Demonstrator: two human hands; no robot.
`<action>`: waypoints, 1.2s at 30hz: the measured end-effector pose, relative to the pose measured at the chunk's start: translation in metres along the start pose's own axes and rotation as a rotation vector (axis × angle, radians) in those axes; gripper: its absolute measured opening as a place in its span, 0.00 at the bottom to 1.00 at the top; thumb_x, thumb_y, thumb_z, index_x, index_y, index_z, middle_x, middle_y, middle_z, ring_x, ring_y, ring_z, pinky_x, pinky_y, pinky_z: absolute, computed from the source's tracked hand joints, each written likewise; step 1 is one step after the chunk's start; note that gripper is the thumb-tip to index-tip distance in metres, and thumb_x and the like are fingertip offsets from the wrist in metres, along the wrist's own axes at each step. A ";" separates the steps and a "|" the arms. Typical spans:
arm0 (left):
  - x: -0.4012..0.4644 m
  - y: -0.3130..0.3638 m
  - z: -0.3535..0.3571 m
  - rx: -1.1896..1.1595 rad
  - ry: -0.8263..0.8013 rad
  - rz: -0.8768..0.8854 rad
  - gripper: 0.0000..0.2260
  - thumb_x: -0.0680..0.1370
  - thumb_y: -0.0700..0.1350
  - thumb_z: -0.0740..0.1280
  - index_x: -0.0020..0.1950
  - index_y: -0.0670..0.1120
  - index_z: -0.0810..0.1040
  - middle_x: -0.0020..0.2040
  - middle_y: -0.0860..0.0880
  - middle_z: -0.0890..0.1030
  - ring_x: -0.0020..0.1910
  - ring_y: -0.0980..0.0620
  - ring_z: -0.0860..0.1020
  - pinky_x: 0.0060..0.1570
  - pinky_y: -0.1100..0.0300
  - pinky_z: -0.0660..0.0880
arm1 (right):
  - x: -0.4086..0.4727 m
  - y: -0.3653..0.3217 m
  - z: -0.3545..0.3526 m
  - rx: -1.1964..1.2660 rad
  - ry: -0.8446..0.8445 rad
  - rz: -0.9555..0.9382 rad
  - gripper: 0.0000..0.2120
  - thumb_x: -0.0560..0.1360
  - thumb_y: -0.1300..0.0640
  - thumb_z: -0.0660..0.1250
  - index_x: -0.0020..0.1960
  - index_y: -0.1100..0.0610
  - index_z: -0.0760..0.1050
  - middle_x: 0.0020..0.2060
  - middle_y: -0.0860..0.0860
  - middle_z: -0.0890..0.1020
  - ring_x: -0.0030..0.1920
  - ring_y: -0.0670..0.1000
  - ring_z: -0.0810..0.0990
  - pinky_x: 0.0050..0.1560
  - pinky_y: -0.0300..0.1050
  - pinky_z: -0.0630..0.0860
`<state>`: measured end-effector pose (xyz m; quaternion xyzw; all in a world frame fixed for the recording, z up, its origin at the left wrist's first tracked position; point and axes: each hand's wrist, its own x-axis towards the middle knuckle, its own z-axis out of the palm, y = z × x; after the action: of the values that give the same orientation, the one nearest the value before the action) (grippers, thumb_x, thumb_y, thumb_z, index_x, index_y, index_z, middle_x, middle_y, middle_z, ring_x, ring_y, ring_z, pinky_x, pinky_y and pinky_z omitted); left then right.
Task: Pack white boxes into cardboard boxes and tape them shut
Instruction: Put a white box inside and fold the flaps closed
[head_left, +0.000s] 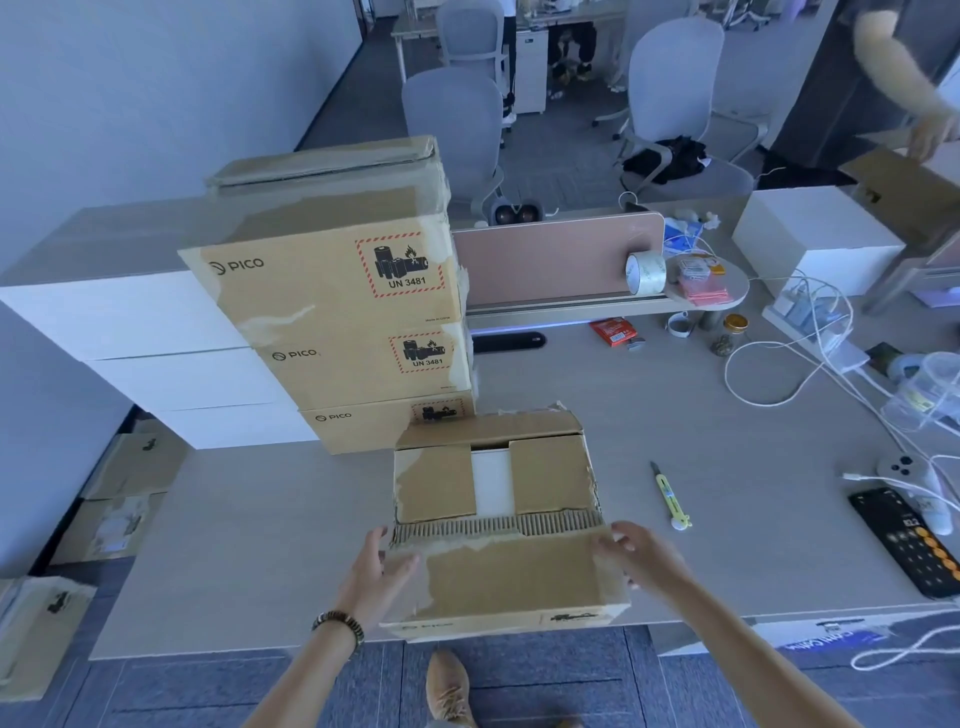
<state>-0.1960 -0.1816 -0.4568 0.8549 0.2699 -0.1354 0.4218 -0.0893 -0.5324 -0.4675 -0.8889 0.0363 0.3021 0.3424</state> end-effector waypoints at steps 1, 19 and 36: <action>0.002 0.000 0.000 -0.008 0.003 -0.017 0.32 0.78 0.53 0.70 0.76 0.45 0.60 0.62 0.43 0.73 0.59 0.48 0.73 0.54 0.56 0.72 | 0.002 -0.002 0.002 -0.010 -0.001 0.016 0.21 0.80 0.44 0.65 0.68 0.54 0.74 0.52 0.47 0.82 0.40 0.52 0.85 0.49 0.48 0.82; 0.038 -0.042 0.009 -0.134 -0.056 -0.162 0.50 0.55 0.74 0.73 0.67 0.43 0.73 0.61 0.46 0.80 0.59 0.43 0.79 0.58 0.47 0.78 | 0.018 0.004 -0.007 0.074 -0.090 -0.045 0.18 0.78 0.48 0.70 0.66 0.50 0.75 0.48 0.46 0.83 0.46 0.50 0.84 0.41 0.45 0.84; 0.062 0.030 -0.032 -0.235 -0.231 -0.119 0.52 0.65 0.65 0.75 0.79 0.44 0.54 0.74 0.43 0.68 0.69 0.45 0.71 0.69 0.48 0.69 | 0.065 -0.020 -0.034 0.318 -0.150 -0.019 0.37 0.70 0.32 0.69 0.72 0.49 0.67 0.58 0.47 0.80 0.58 0.49 0.79 0.59 0.48 0.77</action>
<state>-0.1278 -0.1502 -0.4463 0.7610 0.2836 -0.2250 0.5383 -0.0135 -0.5294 -0.4717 -0.7989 0.0499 0.3546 0.4832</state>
